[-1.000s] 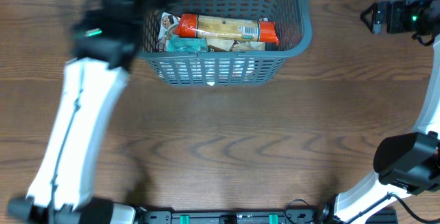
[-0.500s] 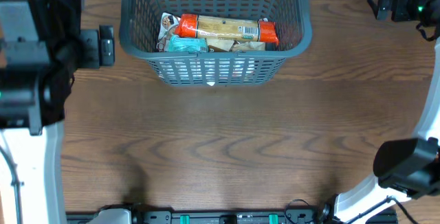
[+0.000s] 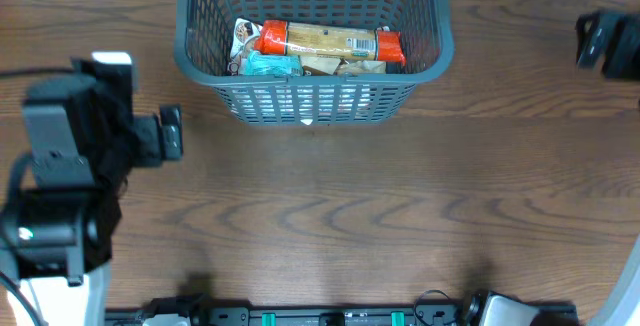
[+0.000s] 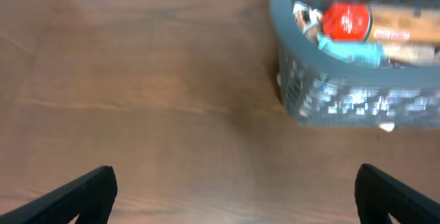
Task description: Pack container
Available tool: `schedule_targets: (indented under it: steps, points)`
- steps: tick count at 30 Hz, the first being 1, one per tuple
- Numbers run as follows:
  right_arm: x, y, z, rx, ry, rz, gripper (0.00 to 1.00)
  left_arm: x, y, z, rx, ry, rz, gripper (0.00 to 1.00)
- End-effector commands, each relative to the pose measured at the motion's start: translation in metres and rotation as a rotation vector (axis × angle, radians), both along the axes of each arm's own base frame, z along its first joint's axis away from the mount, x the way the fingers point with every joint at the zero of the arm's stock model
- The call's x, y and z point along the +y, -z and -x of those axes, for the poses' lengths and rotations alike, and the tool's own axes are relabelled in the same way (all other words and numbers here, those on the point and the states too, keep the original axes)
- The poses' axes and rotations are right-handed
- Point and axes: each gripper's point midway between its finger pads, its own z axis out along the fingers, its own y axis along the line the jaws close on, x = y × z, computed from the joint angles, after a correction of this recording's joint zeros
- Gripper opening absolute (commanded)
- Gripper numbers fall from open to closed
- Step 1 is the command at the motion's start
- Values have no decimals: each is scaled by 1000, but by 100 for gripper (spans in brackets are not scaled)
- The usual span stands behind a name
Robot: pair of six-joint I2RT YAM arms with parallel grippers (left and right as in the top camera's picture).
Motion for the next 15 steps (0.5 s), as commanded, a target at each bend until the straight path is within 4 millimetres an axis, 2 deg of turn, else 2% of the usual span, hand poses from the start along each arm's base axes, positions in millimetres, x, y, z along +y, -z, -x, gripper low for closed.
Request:
schedule_targets:
  steps: [1, 5, 8, 11, 15]
  points:
    - [16, 26, 26, 30, 4, -24, 99, -6, 21, 16, -13, -15, 67, 99]
    - [44, 46, 66, -27, -47, -5, 99, -6, 35, 39, -52, -49, 108, 99]
    - [60, 68, 90, -44, -81, -3, 99, -6, 37, 53, -99, -51, 106, 99]
    - [76, 91, 108, -45, -139, -15, 99, -3, 37, 66, -143, -61, 99, 98]
    - [86, 114, 125, -38, -167, -33, 99, 4, 47, 80, -139, -129, 112, 99]
